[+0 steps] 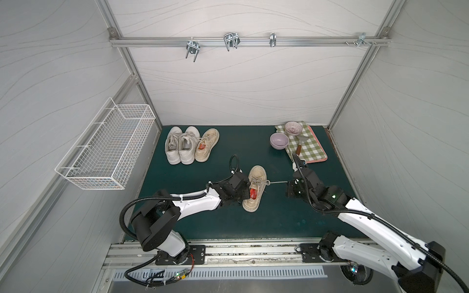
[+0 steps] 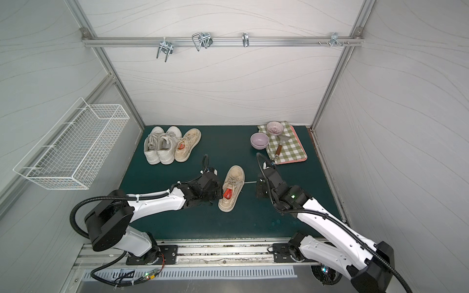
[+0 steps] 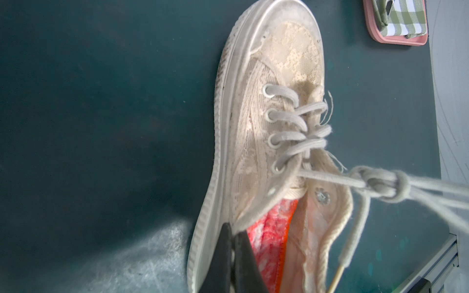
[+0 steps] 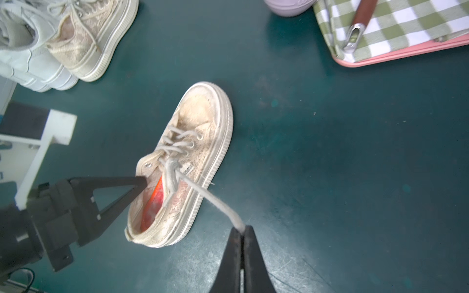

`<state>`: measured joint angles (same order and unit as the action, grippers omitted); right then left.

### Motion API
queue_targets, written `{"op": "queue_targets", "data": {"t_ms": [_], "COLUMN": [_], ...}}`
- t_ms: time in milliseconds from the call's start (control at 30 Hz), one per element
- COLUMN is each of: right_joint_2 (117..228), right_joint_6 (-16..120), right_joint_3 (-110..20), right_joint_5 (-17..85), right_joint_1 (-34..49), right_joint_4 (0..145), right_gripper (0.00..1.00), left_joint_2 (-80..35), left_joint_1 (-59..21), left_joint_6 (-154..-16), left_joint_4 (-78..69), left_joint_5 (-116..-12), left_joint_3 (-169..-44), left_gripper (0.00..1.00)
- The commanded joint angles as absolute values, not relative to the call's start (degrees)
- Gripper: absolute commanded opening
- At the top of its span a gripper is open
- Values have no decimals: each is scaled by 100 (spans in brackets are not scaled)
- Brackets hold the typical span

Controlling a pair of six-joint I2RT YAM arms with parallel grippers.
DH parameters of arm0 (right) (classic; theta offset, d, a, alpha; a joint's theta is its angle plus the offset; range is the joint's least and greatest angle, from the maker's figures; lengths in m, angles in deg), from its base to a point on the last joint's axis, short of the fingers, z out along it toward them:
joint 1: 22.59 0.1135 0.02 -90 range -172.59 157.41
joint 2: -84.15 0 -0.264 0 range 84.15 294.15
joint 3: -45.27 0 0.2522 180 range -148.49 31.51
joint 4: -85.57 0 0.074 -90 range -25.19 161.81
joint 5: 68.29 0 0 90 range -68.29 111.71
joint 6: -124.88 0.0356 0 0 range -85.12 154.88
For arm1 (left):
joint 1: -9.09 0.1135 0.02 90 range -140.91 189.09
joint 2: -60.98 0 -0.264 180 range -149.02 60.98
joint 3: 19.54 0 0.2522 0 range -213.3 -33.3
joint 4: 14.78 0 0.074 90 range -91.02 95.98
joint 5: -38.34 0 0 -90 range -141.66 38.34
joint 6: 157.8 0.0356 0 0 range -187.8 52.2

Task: Remove the insole from the shoe
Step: Untie the shoelace on the shoe.

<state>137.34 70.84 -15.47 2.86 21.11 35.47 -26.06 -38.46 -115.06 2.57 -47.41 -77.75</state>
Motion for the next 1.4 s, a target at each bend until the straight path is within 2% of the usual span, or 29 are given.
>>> {"op": "queue_targets", "data": {"t_ms": [0, 333, 500, 667, 733, 833, 867, 900, 967, 1167, 1367], "right_joint_2": [13661, 14150, 15042, 16055, 16394, 16571, 16532, 16436, 16154, 15282, 15411], "right_joint_6": [7009, 6819, 6649, 6437, 6419, 6387, 6355, 6350, 6277, 5984, 5972], "right_joint_3": [-1736, -1907, -2338, -3020, -3172, -3250, -3216, -3142, -2936, -1904, -1325], "right_joint_5": [335, 634, 1403, 1569, 1540, 1424, 1399, 1331, 1257, 2366, 2491], "right_joint_1": [1918, 1520, 987, 843, 834, 830, 831, 828, 834, 927, 1463], "right_joint_4": [3322, 3566, 3980, 4226, 4274, 4197, 4176, 4151, 4124, 4519, 4941], "right_gripper": [0, 0, 2, 3, 10, 45, 52, 59, 67, 64, 61], "left_joint_2": [-2585, -2546, -2611, -2569, -2544, -2511, -2500, -2485, -2471, -2519, -2585], "left_joint_1": [-3800, -3806, -3956, -4069, -4065, -4079, -4074, -4078, -4076, -4077, -4075], "left_joint_6": [-11566, -11414, -11207, -11124, -11135, -11150, -11157, -11165, -11154, -11081, -11052], "left_joint_4": [191, -39, -300, -142, -122, -186, -214, -223, -211, -348, -280], "left_joint_5": [-4668, -4917, -5197, -5097, -5078, -5103, -5105, -5098, -5096, -5201, -5218], "left_joint_3": [-7786, -7736, -7776, -7874, -7859, -7792, -7767, -7751, -7745, -7745, -7833], "left_gripper": [0, 0, 0, 0, 0, 0, 0, 0, 0, 0, 0]}}
